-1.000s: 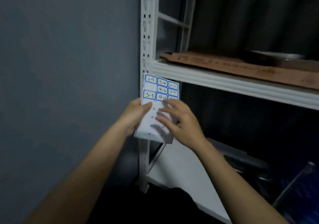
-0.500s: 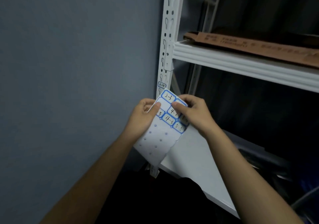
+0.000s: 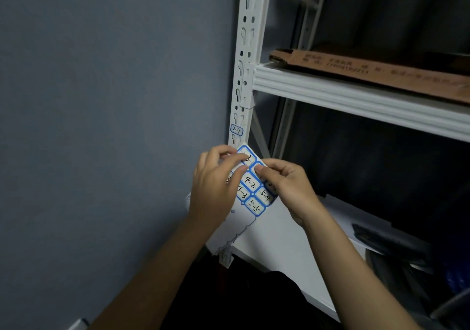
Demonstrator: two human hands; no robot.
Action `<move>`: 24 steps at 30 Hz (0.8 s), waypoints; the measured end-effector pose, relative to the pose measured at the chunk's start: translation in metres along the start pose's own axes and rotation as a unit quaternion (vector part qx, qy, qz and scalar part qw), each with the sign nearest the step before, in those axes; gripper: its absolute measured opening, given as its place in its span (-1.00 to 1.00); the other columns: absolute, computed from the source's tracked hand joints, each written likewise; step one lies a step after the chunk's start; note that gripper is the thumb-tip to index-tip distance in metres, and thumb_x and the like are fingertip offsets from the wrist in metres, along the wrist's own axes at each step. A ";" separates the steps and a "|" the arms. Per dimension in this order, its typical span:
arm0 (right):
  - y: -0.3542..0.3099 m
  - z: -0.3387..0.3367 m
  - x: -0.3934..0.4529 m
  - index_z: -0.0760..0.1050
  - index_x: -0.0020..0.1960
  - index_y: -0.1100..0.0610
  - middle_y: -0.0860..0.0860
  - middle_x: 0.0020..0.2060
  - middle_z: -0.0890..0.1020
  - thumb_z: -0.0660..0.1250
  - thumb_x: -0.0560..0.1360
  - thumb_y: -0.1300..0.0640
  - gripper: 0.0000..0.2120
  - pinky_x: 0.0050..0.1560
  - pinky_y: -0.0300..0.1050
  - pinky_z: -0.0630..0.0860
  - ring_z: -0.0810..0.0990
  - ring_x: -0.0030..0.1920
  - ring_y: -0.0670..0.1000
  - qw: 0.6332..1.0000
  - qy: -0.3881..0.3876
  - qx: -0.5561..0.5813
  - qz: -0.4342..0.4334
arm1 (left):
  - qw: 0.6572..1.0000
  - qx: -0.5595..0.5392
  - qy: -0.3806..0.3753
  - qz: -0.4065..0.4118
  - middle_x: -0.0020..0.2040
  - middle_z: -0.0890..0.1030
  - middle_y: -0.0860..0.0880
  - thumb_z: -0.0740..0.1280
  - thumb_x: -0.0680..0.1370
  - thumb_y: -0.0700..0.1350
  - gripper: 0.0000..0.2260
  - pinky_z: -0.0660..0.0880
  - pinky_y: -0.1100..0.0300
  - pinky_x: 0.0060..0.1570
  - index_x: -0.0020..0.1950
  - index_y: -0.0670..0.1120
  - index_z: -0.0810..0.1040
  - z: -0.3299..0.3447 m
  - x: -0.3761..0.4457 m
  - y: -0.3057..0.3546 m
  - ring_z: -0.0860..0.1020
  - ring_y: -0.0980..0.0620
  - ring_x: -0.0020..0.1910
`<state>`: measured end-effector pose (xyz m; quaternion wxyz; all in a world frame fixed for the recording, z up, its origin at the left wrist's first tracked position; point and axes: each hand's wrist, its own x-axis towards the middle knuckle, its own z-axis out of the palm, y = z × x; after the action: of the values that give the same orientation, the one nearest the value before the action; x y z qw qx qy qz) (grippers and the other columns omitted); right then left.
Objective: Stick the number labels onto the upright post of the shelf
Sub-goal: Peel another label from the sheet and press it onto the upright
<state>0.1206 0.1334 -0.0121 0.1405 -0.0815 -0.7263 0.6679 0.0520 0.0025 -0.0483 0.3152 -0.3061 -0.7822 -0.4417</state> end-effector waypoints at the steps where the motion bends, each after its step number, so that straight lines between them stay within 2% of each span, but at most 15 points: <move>1: 0.000 0.000 0.000 0.59 -0.04 0.11 -0.08 -0.33 0.70 0.31 0.56 0.17 -0.91 -0.35 -0.31 0.57 0.70 -0.28 -0.08 1.000 0.000 -0.003 -0.004 | 1.000 -0.003 -0.006 0.012 0.08 0.54 -0.02 0.24 0.53 0.01 -0.73 0.41 0.17 -0.03 0.07 -0.09 0.62 0.000 -0.001 0.000 0.38 0.15 0.02; 3: -0.001 0.001 0.000 0.59 -0.03 0.09 -0.08 -0.31 0.71 0.31 0.56 0.15 -0.91 -0.36 -0.32 0.55 0.70 -0.26 -0.07 1.000 -0.003 -0.002 -0.011 | 1.000 -0.005 -0.012 0.024 0.09 0.56 -0.02 0.24 0.53 0.02 -0.72 0.44 0.16 -0.02 0.09 -0.11 0.60 0.001 -0.002 0.000 0.43 0.11 0.02; 6: -0.002 0.000 -0.001 0.58 -0.07 0.08 -0.09 -0.32 0.70 0.31 0.56 0.16 -0.92 -0.35 -0.33 0.56 0.70 -0.26 -0.09 0.999 -0.013 -0.011 -0.030 | 0.999 0.022 -0.007 0.040 0.06 0.61 0.00 0.23 0.53 0.04 -0.71 0.38 0.24 -0.02 0.07 -0.10 0.62 0.000 -0.002 0.002 0.48 0.11 -0.03; 9: -0.005 0.000 -0.001 0.60 -0.09 0.10 -0.09 -0.29 0.69 0.31 0.55 0.22 -0.89 -0.26 -0.32 0.58 0.68 -0.24 -0.13 0.997 -0.016 -0.038 -0.062 | 0.995 0.072 -0.003 0.068 -0.01 0.64 0.04 0.23 0.54 0.02 -0.74 0.32 0.28 -0.05 0.04 -0.07 0.64 -0.002 -0.001 0.002 0.53 0.07 -0.08; 13: -0.007 -0.001 0.002 0.63 -0.08 0.11 0.00 -0.18 0.71 0.33 0.55 0.22 -0.89 -0.14 -0.15 0.63 0.69 -0.15 -0.06 0.988 0.001 -0.106 -0.108 | 0.993 0.088 0.002 0.073 -0.04 0.64 0.07 0.24 0.54 -0.02 -0.77 0.36 0.23 -0.09 0.02 -0.04 0.66 -0.005 0.002 0.006 0.53 0.07 -0.11; 17: -0.011 -0.005 0.004 0.61 -0.08 0.02 -0.06 -0.17 0.70 0.34 0.55 0.17 -0.90 -0.16 -0.19 0.63 0.69 -0.13 -0.12 0.979 0.003 -0.156 -0.134 | 0.999 -0.023 -0.034 0.010 -0.01 0.62 0.11 0.25 0.54 0.00 -0.76 0.54 0.16 -0.12 0.05 -0.02 0.66 -0.009 0.008 0.009 0.57 0.12 -0.07; 21: -0.020 -0.009 0.004 0.57 -0.03 -0.06 -0.14 -0.15 0.67 0.28 0.58 0.16 -0.85 -0.18 -0.27 0.61 0.67 -0.10 -0.18 0.977 -0.018 -0.168 -0.130 | 0.984 -0.135 -0.049 -0.106 -0.07 0.61 0.13 0.35 0.54 -0.04 -0.87 0.56 0.12 -0.06 -0.03 -0.06 0.65 -0.014 0.018 0.010 0.58 0.18 -0.10; 23: -0.027 -0.011 0.006 0.56 0.03 -0.03 -0.16 -0.13 0.65 0.24 0.60 0.16 -0.85 -0.21 -0.30 0.59 0.66 -0.09 -0.23 0.974 -0.027 -0.183 -0.134 | 0.977 -0.150 -0.050 -0.140 -0.08 0.61 0.11 0.36 0.53 -0.06 -0.89 0.55 0.20 -0.06 -0.06 -0.07 0.62 -0.016 0.024 0.012 0.58 0.17 -0.10; 24: -0.030 -0.011 0.006 0.55 0.05 -0.01 -0.16 -0.13 0.65 0.23 0.61 0.16 -0.85 -0.24 -0.33 0.58 0.65 -0.10 -0.25 0.972 -0.027 -0.186 -0.140 | 0.975 -0.155 -0.047 -0.149 -0.08 0.60 0.11 0.35 0.53 -0.06 -0.90 0.53 0.30 -0.08 -0.07 -0.07 0.61 -0.017 0.027 0.014 0.58 0.18 -0.10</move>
<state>0.1203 0.1431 0.0189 0.1949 0.0140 -0.8458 0.4965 0.0495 -0.0016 -0.0132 0.1571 -0.2514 -0.7554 -0.5843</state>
